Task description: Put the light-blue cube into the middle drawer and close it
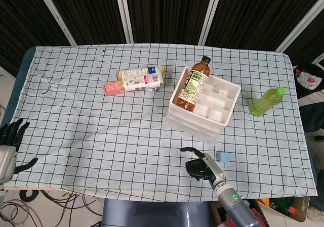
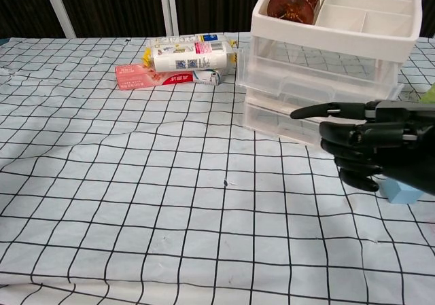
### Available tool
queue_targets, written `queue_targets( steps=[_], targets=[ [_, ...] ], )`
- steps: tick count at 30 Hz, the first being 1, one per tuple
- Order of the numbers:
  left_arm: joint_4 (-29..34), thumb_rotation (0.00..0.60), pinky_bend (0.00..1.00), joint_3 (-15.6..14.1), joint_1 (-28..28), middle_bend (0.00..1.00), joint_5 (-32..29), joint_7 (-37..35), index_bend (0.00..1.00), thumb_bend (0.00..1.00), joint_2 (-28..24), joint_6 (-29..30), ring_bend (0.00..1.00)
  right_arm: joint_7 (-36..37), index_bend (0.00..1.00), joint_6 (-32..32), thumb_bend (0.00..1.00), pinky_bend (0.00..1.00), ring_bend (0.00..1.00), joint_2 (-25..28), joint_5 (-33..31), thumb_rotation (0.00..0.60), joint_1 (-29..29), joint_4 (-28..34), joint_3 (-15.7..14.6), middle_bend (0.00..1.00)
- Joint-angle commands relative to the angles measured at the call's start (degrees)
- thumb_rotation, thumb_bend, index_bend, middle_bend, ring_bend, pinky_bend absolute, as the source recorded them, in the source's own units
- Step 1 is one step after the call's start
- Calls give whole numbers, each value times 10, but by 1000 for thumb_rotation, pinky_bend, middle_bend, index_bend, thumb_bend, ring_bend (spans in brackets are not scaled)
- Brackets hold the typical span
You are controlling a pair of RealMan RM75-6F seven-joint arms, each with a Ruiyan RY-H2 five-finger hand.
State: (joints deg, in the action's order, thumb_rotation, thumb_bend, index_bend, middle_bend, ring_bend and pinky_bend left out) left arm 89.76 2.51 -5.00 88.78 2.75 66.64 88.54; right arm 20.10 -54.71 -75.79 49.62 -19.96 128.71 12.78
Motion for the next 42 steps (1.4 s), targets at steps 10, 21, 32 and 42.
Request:
queue_targets(
  steps=[10,21,32,42],
  targets=[
    [2,600,0,-1,0,0,-2,2,0,36,0,-2,0,-45,332,11,521,820,876,129,57,600,8,45,-15,810],
    [1,600,0,-1,1,0,3,6,0,36,3,3,0,-76,228,-14,521,820,876,169,111,600,11,14,-17,807],
    [1,600,0,0,0,0,1,6,0,36,3,1,0,-127,142,-47,521,820,876,146,85,600,-11,-6,-12,807],
    [3,600,0,0,0,0,0,5,0,36,2,0,0,-179,150,-55,521,820,876,126,24,600,-40,-19,-12,807]
  ],
)
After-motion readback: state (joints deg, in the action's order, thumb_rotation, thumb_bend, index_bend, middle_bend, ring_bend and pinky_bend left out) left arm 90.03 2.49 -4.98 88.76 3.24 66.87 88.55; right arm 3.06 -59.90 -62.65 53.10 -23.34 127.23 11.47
